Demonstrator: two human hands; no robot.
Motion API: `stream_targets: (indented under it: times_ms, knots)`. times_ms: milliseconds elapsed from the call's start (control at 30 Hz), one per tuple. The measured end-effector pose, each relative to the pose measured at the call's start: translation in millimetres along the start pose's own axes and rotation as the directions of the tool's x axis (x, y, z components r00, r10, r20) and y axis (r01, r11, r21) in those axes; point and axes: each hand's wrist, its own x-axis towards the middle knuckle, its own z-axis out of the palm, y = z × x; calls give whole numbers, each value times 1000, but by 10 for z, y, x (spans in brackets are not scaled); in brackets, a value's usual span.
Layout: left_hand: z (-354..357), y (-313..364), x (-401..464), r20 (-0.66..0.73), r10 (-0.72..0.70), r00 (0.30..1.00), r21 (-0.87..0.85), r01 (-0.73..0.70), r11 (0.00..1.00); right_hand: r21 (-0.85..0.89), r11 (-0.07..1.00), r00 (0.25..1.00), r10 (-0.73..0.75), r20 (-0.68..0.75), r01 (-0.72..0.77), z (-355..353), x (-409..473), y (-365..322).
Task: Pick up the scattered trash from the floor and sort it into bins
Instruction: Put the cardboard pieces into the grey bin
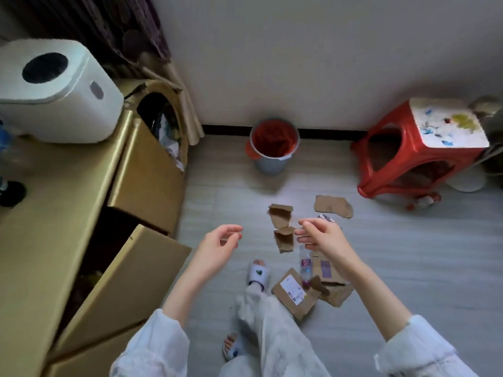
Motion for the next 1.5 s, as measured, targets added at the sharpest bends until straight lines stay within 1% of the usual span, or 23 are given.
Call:
stream_targets:
  times_ms: [67, 167, 300, 433, 567, 667, 767, 900, 933, 1000, 1033, 1067, 1100, 1200, 1267, 1300, 1367, 1400, 1433, 1500]
  knots:
    - [-27, 87, 266, 39, 10, 999, 46, -12, 999, -10, 1000, 999, 15, -28, -15, -30, 201, -9]
    - [-27, 220, 895, 62, 3, 998, 128, -11, 992, 24, 996, 994, 82, -77, -80, -108, 689, -42]
    - [143, 340, 1577, 155, -37, 987, 208, 4, 978, 61, 986, 981, 159, -112, -153, -264, 1285, -58]
    - [379, 331, 2128, 261, -74, 963, 248, 7, 969, 93, 974, 963, 219, -159, -207, -411, 1726, 13]
    - [627, 123, 2559, 363, -147, 920, 303, 33, 952, 163, 944, 931, 314, -188, -285, -449, 2097, 325]
    - [829, -200, 3071, 423, -198, 884, 404, 12, 915, 215, 913, 896, 390, -211, -347, -407, 2518, 695]
    - [1059, -647, 3717, 453, -213, 866, 486, -40, 873, 237, 897, 869, 428, -249, -374, -342, 3041, 1128]
    - [1540, -1432, 4726, 522, -170, 836, 571, -195, 797, 202, 882, 827, 470, -307, -427, -224, 3943, 2040]
    - [1634, -1573, 4927, 552, -162, 818, 597, -252, 762, 164, 885, 816, 466, -342, -437, -205, 4128, 2251]
    - [1842, -1985, 5293, 654, -190, 732, 639, -401, 657, 66, 874, 788, 465, -403, -481, -141, 4504, 2752]
    - [1958, -2222, 5451, 693, -216, 688, 647, -460, 608, 14, 864, 785, 465, -409, -504, -120, 4679, 2996]
    - [2049, -2418, 5576, 717, -234, 657, 645, -496, 582, -31, 850, 785, 472, -401, -526, -110, 4823, 3196]
    - [2143, -2613, 5682, 724, -235, 649, 641, -507, 576, -64, 828, 779, 494, -387, -557, -95, 4947, 3371]
    - [2434, -3131, 5990, 732, -119, 671, 609, -565, 557, -83, 764, 735, 579, -353, -640, -10, 5223, 3832]
    - [2668, -3410, 6237, 756, -69, 651, 593, -637, 493, -74, 743, 719, 612, -329, -666, 88, 5390, 4086]
    - [2772, -3501, 6339, 771, -61, 634, 590, -674, 444, -64, 734, 715, 633, -297, -676, 134, 5461, 4186]
    - [3007, -3708, 6509, 794, -13, 608, 570, -738, 361, 25, 739, 710, 657, -254, -674, 201, 5598, 4420]
    - [3096, -3784, 6562, 791, 21, 611, 566, -745, 353, 82, 745, 712, 659, -244, -662, 208, 5643, 4485]
    - [3169, -3842, 6590, 779, 58, 625, 563, -737, 373, 124, 755, 717, 653, -244, -644, 198, 5681, 4553]
    - [3277, -3970, 6637, 759, 101, 644, 545, -711, 444, 153, 787, 738, 614, -280, -597, 151, 5748, 4662]
